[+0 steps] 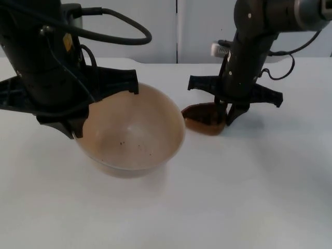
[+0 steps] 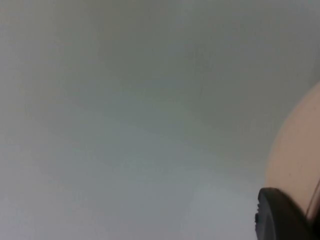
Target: Pick up the bowl with the left hand and pour the coffee beans from the cup into the bowl with the right hand.
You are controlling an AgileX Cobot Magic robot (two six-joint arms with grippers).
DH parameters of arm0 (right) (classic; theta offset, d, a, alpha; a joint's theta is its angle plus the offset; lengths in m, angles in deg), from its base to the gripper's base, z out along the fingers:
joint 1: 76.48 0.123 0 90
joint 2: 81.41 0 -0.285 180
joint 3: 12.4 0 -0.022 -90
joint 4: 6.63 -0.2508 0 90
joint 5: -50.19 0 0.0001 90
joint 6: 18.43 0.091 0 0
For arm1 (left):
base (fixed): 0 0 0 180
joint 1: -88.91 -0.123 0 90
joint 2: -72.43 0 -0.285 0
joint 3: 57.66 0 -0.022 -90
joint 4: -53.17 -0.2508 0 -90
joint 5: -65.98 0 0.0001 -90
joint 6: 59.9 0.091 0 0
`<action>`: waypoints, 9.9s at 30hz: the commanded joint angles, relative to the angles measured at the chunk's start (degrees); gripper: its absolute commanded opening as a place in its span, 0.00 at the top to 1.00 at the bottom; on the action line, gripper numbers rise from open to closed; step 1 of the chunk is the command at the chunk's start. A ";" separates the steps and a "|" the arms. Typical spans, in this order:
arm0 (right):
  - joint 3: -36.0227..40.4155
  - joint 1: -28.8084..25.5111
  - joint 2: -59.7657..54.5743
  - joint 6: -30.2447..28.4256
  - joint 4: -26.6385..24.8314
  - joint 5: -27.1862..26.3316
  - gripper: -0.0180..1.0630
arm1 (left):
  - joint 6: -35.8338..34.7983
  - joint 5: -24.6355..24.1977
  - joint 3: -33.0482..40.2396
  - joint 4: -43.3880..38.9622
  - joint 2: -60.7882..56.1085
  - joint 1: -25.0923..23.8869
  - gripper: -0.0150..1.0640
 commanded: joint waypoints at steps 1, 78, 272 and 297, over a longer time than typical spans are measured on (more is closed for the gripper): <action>0.45 0.00 0.88 -2.79 0.72 2.41 0.98 | -0.42 0.38 0.03 0.46 -0.23 -0.16 0.99; -0.19 1.79 26.99 -24.45 1.22 13.75 0.98 | -0.42 1.51 0.03 0.24 -0.23 -0.16 0.99; 8.40 28.36 34.95 -25.05 42.43 13.75 0.98 | -0.42 1.63 0.03 1.00 -0.23 -0.16 0.99; 8.62 6.53 34.28 -38.95 2.18 12.39 0.98 | 11.91 9.10 0.03 5.32 -0.23 -0.57 0.99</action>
